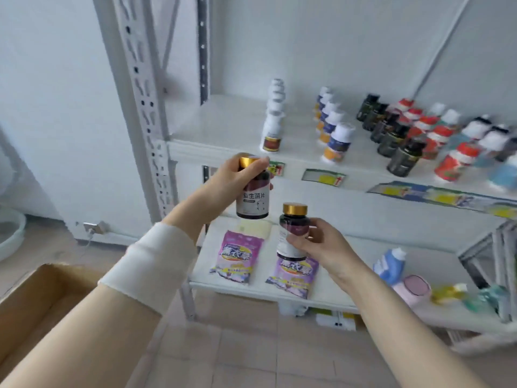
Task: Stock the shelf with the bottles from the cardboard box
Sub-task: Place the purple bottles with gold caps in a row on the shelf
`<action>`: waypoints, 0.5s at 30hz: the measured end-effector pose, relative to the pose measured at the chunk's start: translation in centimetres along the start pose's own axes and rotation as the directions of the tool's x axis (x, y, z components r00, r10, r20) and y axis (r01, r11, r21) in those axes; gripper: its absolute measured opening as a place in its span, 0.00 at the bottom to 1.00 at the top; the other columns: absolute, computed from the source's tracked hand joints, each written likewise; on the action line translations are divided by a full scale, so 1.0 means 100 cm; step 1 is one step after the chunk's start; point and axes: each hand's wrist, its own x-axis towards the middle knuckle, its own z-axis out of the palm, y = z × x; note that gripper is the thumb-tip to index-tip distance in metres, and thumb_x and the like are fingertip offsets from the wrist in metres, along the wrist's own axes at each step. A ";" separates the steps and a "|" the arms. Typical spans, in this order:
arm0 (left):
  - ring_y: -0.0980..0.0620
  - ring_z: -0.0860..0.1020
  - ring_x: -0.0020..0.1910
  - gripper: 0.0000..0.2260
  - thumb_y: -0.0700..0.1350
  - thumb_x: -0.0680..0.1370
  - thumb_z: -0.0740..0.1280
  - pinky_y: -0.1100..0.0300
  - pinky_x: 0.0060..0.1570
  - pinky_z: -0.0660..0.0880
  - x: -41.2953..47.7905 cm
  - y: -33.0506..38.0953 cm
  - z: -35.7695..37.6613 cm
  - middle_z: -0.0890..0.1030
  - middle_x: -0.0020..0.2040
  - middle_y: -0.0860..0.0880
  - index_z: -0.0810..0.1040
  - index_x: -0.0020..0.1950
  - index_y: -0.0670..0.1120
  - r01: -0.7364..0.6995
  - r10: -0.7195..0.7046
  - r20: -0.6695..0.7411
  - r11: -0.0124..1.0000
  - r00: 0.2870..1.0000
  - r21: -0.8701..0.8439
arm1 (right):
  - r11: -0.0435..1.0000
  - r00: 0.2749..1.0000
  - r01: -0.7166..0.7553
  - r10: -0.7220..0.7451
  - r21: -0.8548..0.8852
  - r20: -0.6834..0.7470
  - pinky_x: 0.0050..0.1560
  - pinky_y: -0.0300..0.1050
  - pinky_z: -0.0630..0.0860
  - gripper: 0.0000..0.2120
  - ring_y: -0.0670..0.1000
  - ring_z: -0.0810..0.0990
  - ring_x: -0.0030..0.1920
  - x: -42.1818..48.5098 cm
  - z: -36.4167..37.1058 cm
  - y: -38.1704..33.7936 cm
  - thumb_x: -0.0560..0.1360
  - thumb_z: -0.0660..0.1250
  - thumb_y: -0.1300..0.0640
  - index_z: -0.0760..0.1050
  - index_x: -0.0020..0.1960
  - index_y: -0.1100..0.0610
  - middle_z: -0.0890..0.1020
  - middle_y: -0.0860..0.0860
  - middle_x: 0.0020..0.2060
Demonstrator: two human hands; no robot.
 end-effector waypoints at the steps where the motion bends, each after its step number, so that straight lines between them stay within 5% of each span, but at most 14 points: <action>1: 0.57 0.82 0.35 0.05 0.46 0.79 0.62 0.63 0.39 0.79 0.006 0.009 0.035 0.81 0.41 0.48 0.72 0.47 0.45 -0.004 0.004 0.039 1.000 0.999 -0.011 | 1.000 0.999 0.008 -0.008 0.008 -0.037 0.44 0.39 0.74 0.12 0.48 0.79 0.44 -0.014 -0.034 0.001 0.70 0.72 0.63 0.74 0.47 0.51 0.81 0.50 0.44; 4: 0.58 0.82 0.37 0.06 0.47 0.79 0.62 0.63 0.41 0.79 0.021 0.035 0.131 0.81 0.43 0.48 0.72 0.47 0.45 -0.030 0.030 0.150 1.000 0.988 -0.007 | 1.000 0.987 0.020 -0.017 0.016 -0.161 0.52 0.45 0.76 0.13 0.51 0.80 0.49 -0.050 -0.127 0.003 0.69 0.72 0.62 0.74 0.49 0.50 0.82 0.52 0.47; 8: 0.50 0.79 0.47 0.08 0.50 0.79 0.62 0.52 0.56 0.76 0.042 0.059 0.248 0.80 0.47 0.45 0.73 0.46 0.46 -0.055 0.042 0.323 0.998 0.946 0.029 | 0.998 0.952 0.045 -0.031 0.038 -0.305 0.54 0.45 0.74 0.13 0.51 0.80 0.51 -0.086 -0.234 0.001 0.69 0.72 0.61 0.74 0.49 0.50 0.82 0.51 0.48; 15: 0.50 0.81 0.50 0.11 0.55 0.77 0.63 0.56 0.53 0.78 0.102 0.078 0.417 0.83 0.48 0.48 0.75 0.49 0.47 -0.159 0.092 0.507 0.983 0.857 0.091 | 0.993 0.876 0.113 -0.082 0.038 -0.475 0.50 0.38 0.75 0.14 0.45 0.79 0.48 -0.100 -0.390 -0.002 0.70 0.72 0.61 0.74 0.53 0.51 0.82 0.47 0.47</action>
